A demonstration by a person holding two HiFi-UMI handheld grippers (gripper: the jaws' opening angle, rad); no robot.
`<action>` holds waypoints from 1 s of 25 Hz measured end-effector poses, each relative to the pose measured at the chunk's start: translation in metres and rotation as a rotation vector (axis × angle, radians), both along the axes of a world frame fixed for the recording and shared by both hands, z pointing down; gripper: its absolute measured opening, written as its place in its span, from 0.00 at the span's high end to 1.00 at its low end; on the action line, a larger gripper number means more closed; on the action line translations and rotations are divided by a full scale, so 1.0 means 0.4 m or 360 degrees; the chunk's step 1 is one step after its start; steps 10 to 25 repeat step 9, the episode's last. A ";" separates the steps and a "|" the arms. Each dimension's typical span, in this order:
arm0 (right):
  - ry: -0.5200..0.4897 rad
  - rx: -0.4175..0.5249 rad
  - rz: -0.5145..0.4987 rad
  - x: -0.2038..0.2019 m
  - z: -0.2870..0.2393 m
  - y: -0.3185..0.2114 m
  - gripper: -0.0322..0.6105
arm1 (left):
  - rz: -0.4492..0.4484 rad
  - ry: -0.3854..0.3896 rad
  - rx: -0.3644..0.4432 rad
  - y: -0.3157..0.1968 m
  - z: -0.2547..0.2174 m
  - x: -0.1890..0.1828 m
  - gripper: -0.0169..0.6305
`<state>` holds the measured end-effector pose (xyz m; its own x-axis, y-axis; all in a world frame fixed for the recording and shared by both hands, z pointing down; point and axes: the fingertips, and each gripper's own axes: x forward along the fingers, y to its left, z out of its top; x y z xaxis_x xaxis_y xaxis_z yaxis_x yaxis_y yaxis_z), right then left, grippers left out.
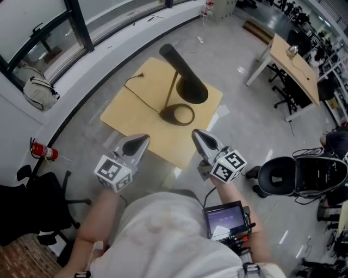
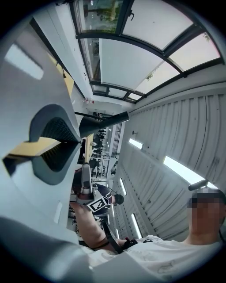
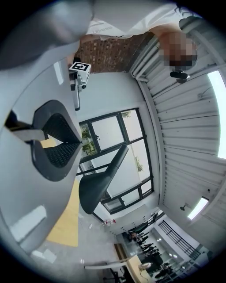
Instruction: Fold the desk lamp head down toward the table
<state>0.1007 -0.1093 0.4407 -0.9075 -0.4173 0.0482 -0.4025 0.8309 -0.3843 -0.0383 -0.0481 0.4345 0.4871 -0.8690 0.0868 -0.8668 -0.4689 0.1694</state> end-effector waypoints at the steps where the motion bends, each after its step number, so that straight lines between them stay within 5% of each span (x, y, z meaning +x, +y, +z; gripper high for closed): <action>1: 0.0004 -0.0004 0.0004 -0.002 0.014 0.015 0.93 | 0.0000 0.0011 -0.0004 0.011 0.013 -0.002 0.97; 9: 0.0036 -0.0057 0.0028 -0.002 0.104 0.141 0.93 | 0.0081 0.0053 -0.0031 0.110 0.106 0.035 0.97; 25: 0.0036 -0.0057 0.0028 -0.002 0.104 0.141 0.93 | 0.0081 0.0053 -0.0031 0.110 0.106 0.035 0.97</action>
